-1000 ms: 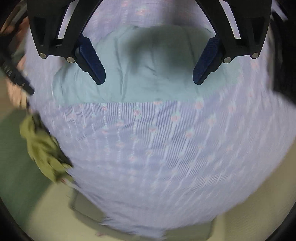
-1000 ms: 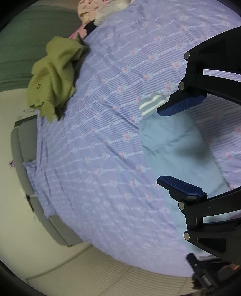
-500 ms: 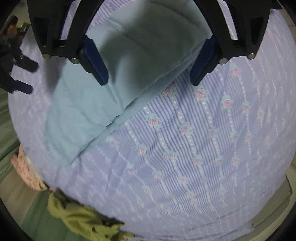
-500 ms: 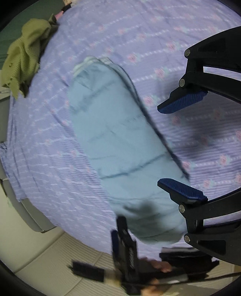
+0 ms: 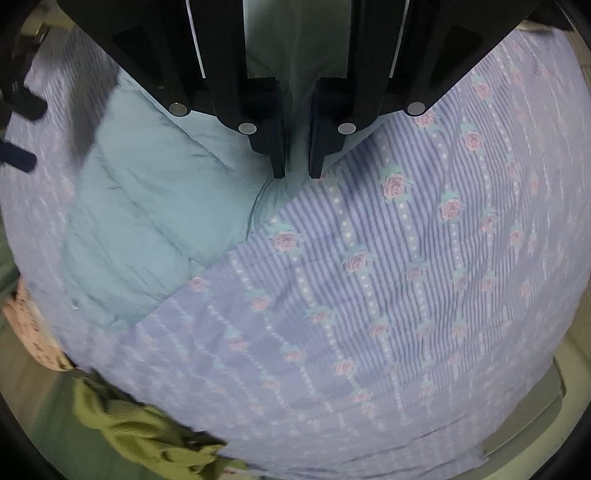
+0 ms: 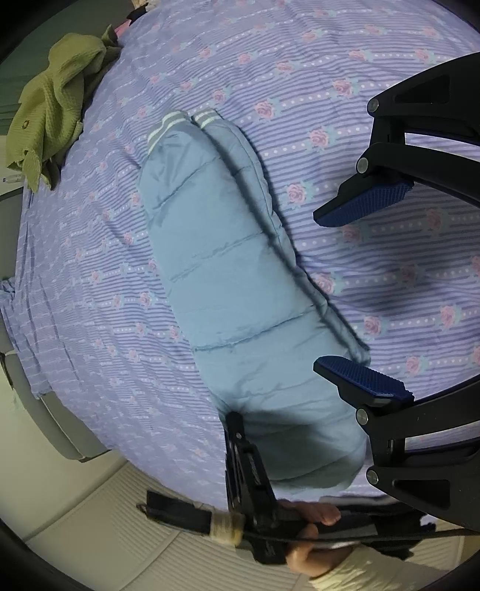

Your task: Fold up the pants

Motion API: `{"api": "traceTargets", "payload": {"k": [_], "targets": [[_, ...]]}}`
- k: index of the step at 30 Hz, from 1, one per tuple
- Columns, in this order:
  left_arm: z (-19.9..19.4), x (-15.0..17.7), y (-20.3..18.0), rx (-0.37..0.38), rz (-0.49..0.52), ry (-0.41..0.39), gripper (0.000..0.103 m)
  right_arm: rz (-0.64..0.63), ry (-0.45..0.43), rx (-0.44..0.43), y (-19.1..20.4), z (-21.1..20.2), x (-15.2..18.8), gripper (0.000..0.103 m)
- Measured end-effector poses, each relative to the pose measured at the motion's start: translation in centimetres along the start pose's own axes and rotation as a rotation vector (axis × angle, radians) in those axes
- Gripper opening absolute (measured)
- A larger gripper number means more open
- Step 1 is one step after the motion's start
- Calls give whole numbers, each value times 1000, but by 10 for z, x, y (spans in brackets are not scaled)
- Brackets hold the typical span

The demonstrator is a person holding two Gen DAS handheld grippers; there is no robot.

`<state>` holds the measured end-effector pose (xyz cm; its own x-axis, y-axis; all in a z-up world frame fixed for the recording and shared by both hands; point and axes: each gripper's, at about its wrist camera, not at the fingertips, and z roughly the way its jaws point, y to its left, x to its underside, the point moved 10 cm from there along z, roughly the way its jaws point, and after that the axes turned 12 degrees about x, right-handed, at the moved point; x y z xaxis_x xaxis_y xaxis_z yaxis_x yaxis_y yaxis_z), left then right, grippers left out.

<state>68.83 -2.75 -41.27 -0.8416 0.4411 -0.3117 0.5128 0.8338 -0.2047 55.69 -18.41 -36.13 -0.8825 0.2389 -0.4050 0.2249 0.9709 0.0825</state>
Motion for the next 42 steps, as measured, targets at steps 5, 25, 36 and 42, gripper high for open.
{"api": "traceTargets", "payload": {"k": [5,25,36,42], "targets": [[-24,-1,8,-56,-59,-69,50,-41,-4,-5,9,-2,1,73],[-72,182,97,37,-597,-268,44,-255,89,-147,100,35,56,59],[-39,170,113,-151,-468,-122,39,-211,125,-145,107,54,47,49],[-41,162,109,-183,-443,-98,41,-225,116,-164,106,45,52,12]]}}
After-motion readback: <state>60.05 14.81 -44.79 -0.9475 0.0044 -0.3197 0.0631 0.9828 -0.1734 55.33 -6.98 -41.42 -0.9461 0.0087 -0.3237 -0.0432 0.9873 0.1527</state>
